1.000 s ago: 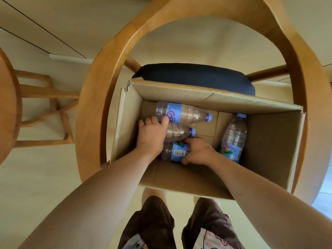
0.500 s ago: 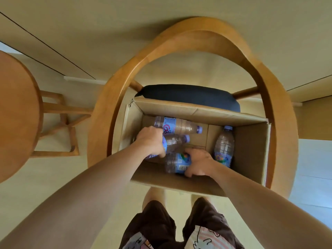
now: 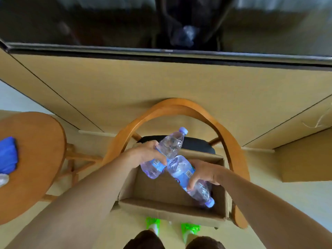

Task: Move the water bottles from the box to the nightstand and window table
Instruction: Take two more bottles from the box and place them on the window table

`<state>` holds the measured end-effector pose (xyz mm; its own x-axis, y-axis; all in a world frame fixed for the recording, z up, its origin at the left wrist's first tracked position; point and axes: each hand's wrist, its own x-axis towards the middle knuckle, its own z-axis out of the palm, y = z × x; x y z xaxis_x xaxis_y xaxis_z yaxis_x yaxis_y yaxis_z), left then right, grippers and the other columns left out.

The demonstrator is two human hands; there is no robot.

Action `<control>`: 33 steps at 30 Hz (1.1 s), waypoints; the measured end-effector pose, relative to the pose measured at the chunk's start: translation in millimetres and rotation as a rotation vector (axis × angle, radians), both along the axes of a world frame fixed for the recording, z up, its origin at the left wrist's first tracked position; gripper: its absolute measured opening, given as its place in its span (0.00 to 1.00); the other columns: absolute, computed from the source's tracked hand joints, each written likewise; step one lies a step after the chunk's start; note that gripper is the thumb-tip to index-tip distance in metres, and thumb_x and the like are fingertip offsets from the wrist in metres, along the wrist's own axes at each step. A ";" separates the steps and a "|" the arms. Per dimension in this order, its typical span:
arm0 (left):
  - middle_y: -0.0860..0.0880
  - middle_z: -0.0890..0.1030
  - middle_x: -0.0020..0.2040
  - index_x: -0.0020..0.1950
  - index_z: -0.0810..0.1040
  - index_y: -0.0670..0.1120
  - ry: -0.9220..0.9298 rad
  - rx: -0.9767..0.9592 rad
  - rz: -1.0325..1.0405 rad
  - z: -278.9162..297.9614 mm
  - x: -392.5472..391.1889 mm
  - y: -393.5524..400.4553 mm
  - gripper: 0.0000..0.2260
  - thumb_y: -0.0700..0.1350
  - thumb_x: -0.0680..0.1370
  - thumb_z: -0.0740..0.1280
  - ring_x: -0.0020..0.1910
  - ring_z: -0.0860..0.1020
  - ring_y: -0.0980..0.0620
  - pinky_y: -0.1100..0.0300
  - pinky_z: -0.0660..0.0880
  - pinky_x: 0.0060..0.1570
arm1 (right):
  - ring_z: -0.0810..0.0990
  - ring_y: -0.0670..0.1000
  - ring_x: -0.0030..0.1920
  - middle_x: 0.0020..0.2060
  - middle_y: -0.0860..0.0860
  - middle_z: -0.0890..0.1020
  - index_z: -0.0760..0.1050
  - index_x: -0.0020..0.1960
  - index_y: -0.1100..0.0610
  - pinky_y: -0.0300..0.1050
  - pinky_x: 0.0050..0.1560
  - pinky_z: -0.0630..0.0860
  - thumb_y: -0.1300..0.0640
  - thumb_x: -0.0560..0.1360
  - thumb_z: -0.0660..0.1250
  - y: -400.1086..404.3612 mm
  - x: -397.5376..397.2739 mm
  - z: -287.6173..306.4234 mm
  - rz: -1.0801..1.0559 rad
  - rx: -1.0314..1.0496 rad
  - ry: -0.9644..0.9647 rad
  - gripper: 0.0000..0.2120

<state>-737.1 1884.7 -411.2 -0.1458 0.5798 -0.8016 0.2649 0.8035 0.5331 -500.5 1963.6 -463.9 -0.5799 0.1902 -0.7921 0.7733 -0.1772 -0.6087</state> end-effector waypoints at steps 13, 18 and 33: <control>0.45 0.86 0.56 0.65 0.76 0.54 -0.416 0.434 0.024 135.4 35.8 78.7 0.40 0.59 0.55 0.84 0.57 0.85 0.42 0.42 0.83 0.49 | 0.82 0.60 0.42 0.44 0.62 0.83 0.86 0.47 0.63 0.53 0.47 0.80 0.38 0.59 0.84 9.0 36.8 137.3 -1.082 -0.195 0.504 0.31; 0.41 0.85 0.52 0.66 0.76 0.48 -0.497 0.517 -0.112 159.1 96.0 90.5 0.42 0.54 0.54 0.82 0.50 0.83 0.41 0.44 0.82 0.49 | 0.79 0.57 0.41 0.42 0.59 0.80 0.80 0.52 0.63 0.50 0.46 0.76 0.37 0.58 0.84 -10.7 83.2 172.4 -1.322 -0.091 0.652 0.36; 0.40 0.84 0.43 0.54 0.81 0.43 -0.717 0.617 -0.619 236.8 424.1 19.4 0.25 0.52 0.61 0.79 0.41 0.83 0.40 0.49 0.80 0.45 | 0.83 0.57 0.39 0.43 0.59 0.84 0.85 0.52 0.60 0.50 0.42 0.79 0.32 0.60 0.80 -178.9 355.8 247.8 -1.732 0.445 0.706 0.35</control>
<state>-312.9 1904.1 -174.4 0.6822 0.7183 -0.1365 -0.0003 0.1870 0.9824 -144.7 1784.8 -216.1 0.2894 0.9177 -0.2723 -0.4202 -0.1338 -0.8975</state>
